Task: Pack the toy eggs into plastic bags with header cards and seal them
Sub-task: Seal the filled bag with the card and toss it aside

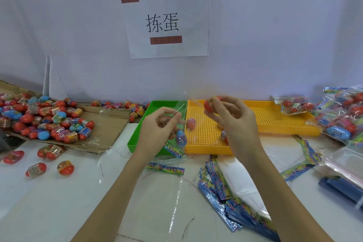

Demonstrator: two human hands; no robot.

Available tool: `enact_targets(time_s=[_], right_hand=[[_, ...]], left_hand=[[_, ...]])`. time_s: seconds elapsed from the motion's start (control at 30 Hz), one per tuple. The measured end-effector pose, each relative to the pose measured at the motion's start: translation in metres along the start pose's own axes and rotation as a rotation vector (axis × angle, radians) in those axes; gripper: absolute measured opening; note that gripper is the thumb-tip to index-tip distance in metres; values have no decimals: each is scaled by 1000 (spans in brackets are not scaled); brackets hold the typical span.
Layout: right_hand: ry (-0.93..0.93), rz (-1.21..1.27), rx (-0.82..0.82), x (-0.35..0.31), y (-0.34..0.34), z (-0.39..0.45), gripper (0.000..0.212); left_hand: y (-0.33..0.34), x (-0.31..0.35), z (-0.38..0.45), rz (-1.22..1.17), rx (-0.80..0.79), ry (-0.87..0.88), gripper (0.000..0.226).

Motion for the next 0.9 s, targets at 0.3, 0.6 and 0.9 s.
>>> enact_targets(time_s=[0.3, 0.6, 0.9], right_hand=[[-271, -366, -31, -12, 12, -8, 23], [-229, -467, -7, -2, 13, -10, 28], [-211, -503, -23, 3, 16, -11, 25]], left_hand=[[15, 20, -11, 26, -149, 138, 22], [13, 22, -10, 39, -113, 148, 26], [8, 22, -9, 23, -57, 127, 21]])
Point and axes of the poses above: each hand's wrist, its own z-axis towards the middle knuckle, its own y-axis out of the palm, x = y × z, the point moved 7 cm from there along z, towards the middle knuckle, and after that the axes turned 5 degrees about x, right-handed, at the moved point
